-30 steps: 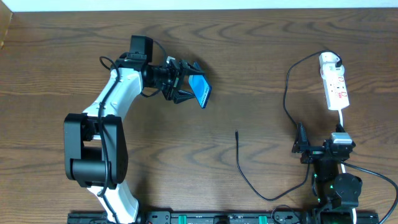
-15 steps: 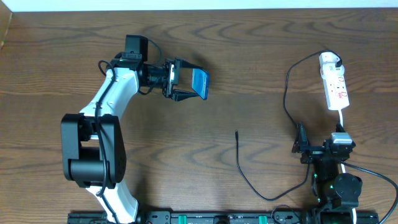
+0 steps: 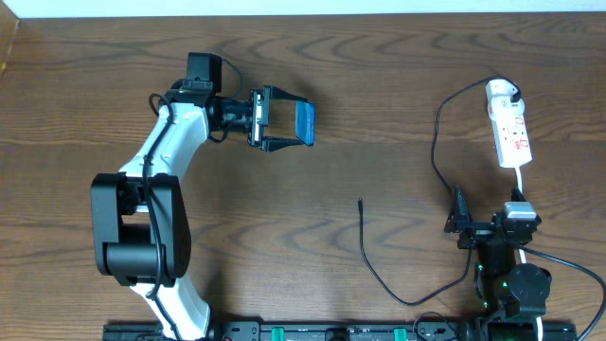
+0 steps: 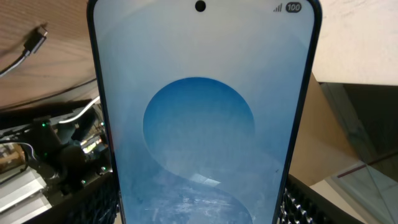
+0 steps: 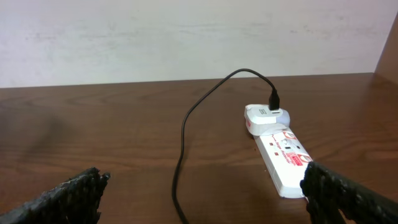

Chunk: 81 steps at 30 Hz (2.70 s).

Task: Plug charger to phone and switch on socket
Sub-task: 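Hold the phone upright with the left gripper toward the center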

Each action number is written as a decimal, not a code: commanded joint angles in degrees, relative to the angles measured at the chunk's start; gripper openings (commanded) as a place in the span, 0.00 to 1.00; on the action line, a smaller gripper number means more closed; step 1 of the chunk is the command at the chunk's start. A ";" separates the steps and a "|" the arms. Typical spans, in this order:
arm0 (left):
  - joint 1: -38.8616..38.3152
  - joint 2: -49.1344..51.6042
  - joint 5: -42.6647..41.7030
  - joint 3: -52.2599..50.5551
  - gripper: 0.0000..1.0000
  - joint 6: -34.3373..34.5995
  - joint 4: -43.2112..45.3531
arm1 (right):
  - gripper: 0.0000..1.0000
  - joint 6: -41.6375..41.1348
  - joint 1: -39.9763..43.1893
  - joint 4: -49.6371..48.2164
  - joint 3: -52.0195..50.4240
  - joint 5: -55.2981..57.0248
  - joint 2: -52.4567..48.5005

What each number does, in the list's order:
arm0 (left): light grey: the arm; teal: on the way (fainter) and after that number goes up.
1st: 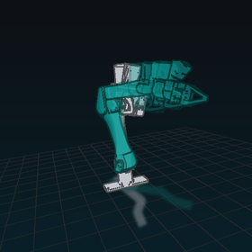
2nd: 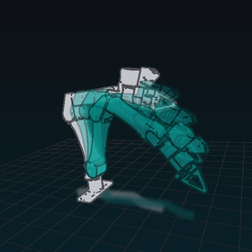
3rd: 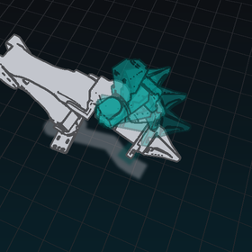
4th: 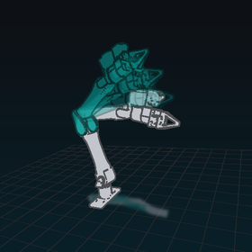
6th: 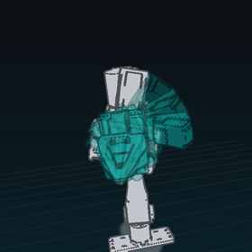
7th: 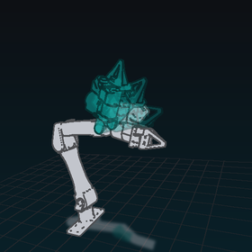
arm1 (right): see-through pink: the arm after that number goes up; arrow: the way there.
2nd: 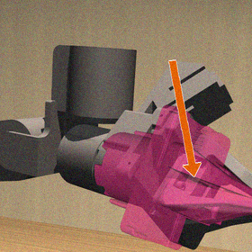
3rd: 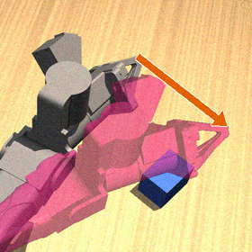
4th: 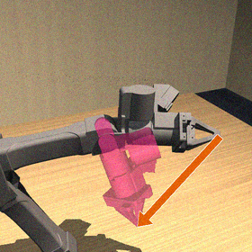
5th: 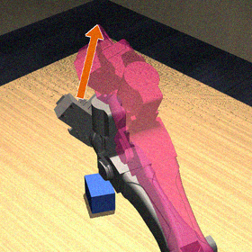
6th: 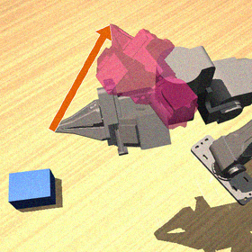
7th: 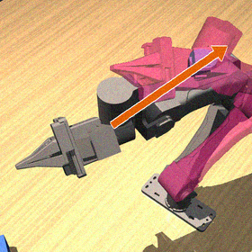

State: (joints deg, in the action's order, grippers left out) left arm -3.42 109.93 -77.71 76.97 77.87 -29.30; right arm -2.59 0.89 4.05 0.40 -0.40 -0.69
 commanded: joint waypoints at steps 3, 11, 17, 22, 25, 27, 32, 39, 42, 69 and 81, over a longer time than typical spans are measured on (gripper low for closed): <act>0.26 -2.03 -3.82 1.44 0.07 1.14 0.28 | 0.99 -0.55 -0.61 0.26 -0.09 0.28 0.31; 0.26 -2.03 -5.40 1.44 0.08 1.95 0.28 | 0.99 -0.55 -0.61 0.26 -0.09 0.28 0.31; 0.26 -2.03 -5.25 1.44 0.07 1.95 0.28 | 0.99 -0.55 -0.61 0.28 -0.09 0.28 0.31; 0.26 -2.03 -5.25 1.42 0.07 1.95 0.28 | 0.99 -0.55 -0.61 0.28 -0.09 0.28 0.31; 0.26 -2.03 -5.25 1.42 0.07 1.95 0.28 | 0.99 -0.55 -0.61 0.28 -0.09 0.28 0.31; 0.26 -2.03 -5.25 1.42 0.07 1.95 0.28 | 0.99 -0.55 -0.61 0.28 -0.09 0.28 0.31; 0.26 -2.03 -5.22 1.42 0.07 1.95 0.28 | 0.99 -0.55 -0.61 0.28 -0.09 0.28 0.31; 0.26 -2.03 -5.22 1.42 0.07 1.92 0.28 | 0.99 -0.55 -0.61 0.28 -0.09 0.28 0.31; 0.26 -2.03 -5.22 1.42 0.08 1.92 0.28 | 0.99 -0.55 -0.61 0.28 -0.09 0.28 0.31; 0.26 -2.03 -5.18 1.42 0.07 1.66 0.28 | 0.99 -0.55 -0.61 0.26 -0.09 0.28 0.31; 0.24 -2.03 3.89 1.38 0.07 -11.87 0.44 | 0.99 -0.55 -0.61 0.28 -0.09 0.28 0.31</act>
State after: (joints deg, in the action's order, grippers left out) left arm -3.42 109.93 -74.48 76.97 72.36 -29.28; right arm -2.59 0.89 4.05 0.40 -0.38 -0.69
